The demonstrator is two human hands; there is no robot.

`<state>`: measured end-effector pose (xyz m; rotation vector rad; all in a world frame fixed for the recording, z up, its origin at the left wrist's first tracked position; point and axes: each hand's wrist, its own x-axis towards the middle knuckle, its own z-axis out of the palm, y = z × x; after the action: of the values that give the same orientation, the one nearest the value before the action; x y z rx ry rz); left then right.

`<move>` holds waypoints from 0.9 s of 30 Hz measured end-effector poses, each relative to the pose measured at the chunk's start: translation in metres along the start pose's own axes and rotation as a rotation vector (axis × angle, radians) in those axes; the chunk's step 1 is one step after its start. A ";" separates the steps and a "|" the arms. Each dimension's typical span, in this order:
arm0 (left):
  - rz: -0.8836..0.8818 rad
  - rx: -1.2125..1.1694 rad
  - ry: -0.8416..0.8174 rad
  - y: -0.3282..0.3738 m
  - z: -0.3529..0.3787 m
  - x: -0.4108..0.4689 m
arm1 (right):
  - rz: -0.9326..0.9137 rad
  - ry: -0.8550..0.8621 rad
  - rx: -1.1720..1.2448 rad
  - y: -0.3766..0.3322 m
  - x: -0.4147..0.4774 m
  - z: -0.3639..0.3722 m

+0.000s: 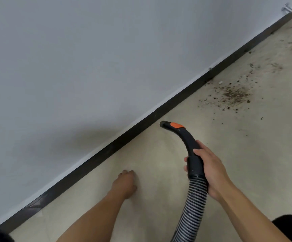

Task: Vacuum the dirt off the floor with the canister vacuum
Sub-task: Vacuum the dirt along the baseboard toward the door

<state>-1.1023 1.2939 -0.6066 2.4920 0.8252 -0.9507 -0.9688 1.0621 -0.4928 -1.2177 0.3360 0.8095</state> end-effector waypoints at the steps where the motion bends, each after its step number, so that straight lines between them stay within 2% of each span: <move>1: 0.036 0.024 -0.009 0.023 -0.007 0.007 | -0.017 0.045 0.037 -0.003 0.000 -0.014; 6: 0.221 0.115 0.001 0.134 -0.039 0.033 | -0.112 0.295 0.149 -0.016 -0.002 -0.074; 9: 0.303 0.155 0.045 0.176 -0.052 0.046 | -0.154 0.413 0.178 -0.025 0.002 -0.091; 18: 0.429 0.264 0.050 0.221 -0.047 0.099 | -0.195 0.674 0.219 -0.029 -0.003 -0.122; 23: 0.430 0.357 0.143 0.224 -0.046 0.140 | -0.197 0.655 0.214 -0.041 0.004 -0.130; 27: 0.461 0.305 0.262 0.224 -0.039 0.163 | -0.178 0.621 0.119 -0.053 0.024 -0.125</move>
<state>-0.8434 1.2053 -0.6664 2.9252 0.1507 -0.6330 -0.8925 0.9497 -0.5135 -1.3454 0.7561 0.2359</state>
